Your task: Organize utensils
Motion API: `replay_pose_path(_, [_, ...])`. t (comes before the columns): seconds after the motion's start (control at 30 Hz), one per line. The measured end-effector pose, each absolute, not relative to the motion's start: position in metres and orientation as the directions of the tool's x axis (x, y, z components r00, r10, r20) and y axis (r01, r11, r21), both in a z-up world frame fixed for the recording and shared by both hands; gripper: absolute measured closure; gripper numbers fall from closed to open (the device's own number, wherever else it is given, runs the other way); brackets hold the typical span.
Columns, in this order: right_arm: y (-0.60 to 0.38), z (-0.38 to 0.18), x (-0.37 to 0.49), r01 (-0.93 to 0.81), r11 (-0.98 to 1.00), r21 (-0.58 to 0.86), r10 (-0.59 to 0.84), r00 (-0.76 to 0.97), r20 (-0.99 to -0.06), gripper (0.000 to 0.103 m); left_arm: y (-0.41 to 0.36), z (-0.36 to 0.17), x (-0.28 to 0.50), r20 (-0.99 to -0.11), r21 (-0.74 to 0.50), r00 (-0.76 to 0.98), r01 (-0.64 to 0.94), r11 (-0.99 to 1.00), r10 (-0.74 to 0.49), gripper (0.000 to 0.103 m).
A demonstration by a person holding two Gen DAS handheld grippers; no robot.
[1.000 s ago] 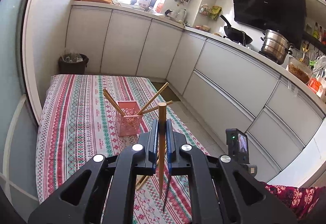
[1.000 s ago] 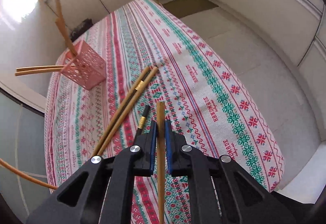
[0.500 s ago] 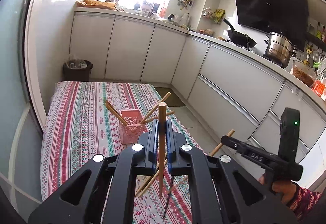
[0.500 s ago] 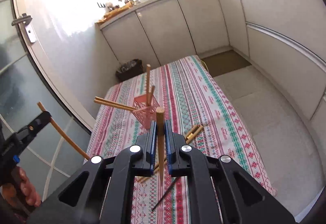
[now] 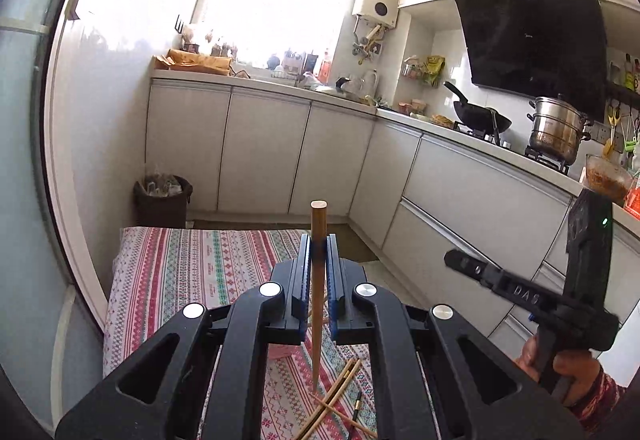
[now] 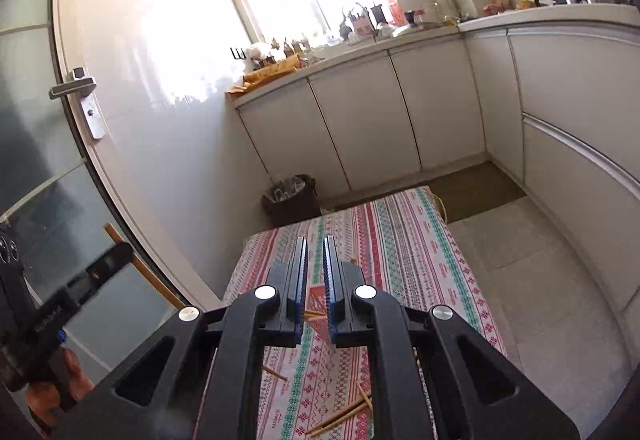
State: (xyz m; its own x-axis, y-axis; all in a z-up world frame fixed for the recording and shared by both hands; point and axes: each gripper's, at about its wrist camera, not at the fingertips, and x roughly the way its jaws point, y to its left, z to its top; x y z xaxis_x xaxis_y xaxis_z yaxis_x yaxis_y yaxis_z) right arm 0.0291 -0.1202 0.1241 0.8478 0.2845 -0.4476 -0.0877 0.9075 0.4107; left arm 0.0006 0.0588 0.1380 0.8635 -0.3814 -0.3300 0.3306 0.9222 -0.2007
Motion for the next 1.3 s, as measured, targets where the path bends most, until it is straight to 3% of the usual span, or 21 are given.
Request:
replay_pose_path(0.2, [-0.147, 0.029, 0.037, 0.068, 0.868, 0.492, 0.321, 0.680, -0.660, 0.093, 0.056, 0.131, 0.007, -0.339, -0.205, 0.854, 0.344, 0.916, -0.396, 0.097])
replay_pose_path(0.3, [-0.165, -0.034, 0.027, 0.219, 0.767, 0.604, 0.405, 0.563, -0.720, 0.086, 0.054, 0.126, 0.012, -0.356, -0.208, 0.847, 0.340, 0.917, -0.395, 0.097])
replay_pose_path(0.4, [-0.170, -0.102, 0.005, 0.406, 0.610, 0.680, 0.534, 0.424, -0.732, 0.070, 0.052, 0.124, 0.011, -0.357, -0.210, 0.844, 0.345, 0.915, -0.401, 0.097])
replay_pose_path(0.53, [-0.174, -0.175, -0.027, 0.675, 0.341, 0.655, 0.645, 0.338, -0.685, 0.068, 0.051, 0.125, 0.008, -0.351, -0.213, 0.838, 0.362, 0.907, -0.417, 0.097])
replay_pose_path(0.87, [-0.187, -0.184, -0.023, 0.785, 0.337, 0.520, 0.505, 0.315, -0.804, 0.060, 0.061, 0.128, 0.000, -0.335, -0.235, 0.835, 0.375, 0.897, -0.437, 0.097])
replay_pose_path(0.93, [-0.195, -0.179, -0.022, 0.789, 0.362, 0.496, 0.449, 0.319, -0.835, 0.052, 0.065, 0.130, -0.002, -0.329, -0.239, 0.837, 0.374, 0.896, -0.437, 0.097])
replay_pose_path(1.03, [-0.201, -0.178, -0.012, 0.794, 0.363, 0.488, 0.438, 0.317, -0.841, 0.047, 0.069, 0.130, -0.001, -0.327, -0.247, 0.838, 0.370, 0.895, -0.437, 0.097])
replay_pose_path(1.17, [-0.209, -0.181, 0.009, 0.822, 0.318, 0.473, 0.445, 0.311, -0.840, 0.022, 0.065, 0.131, 0.002, -0.327, -0.253, 0.832, 0.379, 0.890, -0.448, 0.097])
replay_pose_path(1.3, [-0.213, -0.184, 0.030, 0.845, 0.370, 0.387, 0.452, 0.200, -0.869, 0.020, 0.064, 0.133, 0.000, -0.323, -0.253, 0.831, 0.385, 0.888, -0.452, 0.097])
